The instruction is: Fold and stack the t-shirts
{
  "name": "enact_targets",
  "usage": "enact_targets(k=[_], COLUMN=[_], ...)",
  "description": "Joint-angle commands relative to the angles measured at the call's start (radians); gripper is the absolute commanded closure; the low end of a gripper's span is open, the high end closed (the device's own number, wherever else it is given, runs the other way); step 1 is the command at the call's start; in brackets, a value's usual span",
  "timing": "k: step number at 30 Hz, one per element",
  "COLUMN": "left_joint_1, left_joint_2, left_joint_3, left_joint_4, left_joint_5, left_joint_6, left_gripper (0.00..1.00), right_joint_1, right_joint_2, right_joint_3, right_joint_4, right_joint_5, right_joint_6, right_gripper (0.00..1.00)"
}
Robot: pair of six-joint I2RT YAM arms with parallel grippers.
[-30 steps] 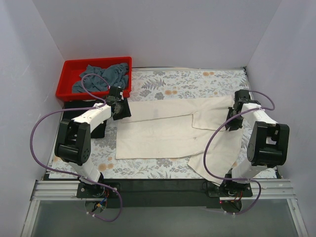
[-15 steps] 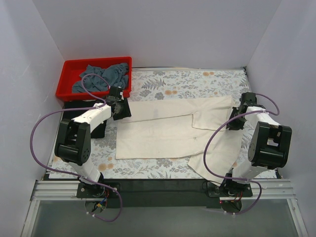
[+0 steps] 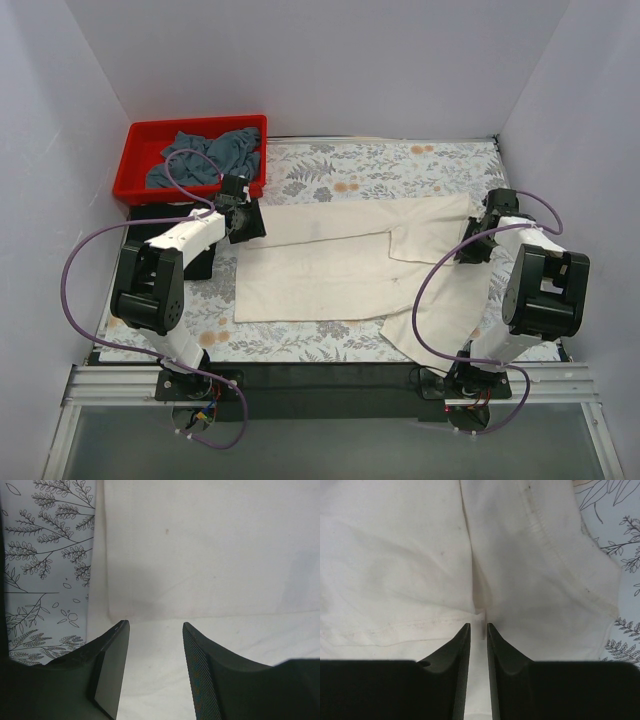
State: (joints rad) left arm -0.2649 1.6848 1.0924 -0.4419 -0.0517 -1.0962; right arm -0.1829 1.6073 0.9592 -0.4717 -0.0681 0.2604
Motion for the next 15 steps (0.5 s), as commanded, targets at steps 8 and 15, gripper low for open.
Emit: enact_targets(k=[8,15], left_joint_1=[-0.005,-0.005], left_joint_2=[-0.054,-0.054], left_joint_3=[0.003,0.003], left_joint_4=[-0.003,-0.003], left_joint_5=[0.000,0.001], left_joint_6=[0.013,0.013], left_gripper=[0.55,0.55], right_joint_1=[-0.001,-0.003], right_joint_2=[0.006,-0.027], right_joint_3=[-0.022,-0.005], right_joint_4=[0.019,-0.021], right_joint_5=[-0.032,-0.033], right_joint_6=[0.008,0.004], right_gripper=[0.85,0.99])
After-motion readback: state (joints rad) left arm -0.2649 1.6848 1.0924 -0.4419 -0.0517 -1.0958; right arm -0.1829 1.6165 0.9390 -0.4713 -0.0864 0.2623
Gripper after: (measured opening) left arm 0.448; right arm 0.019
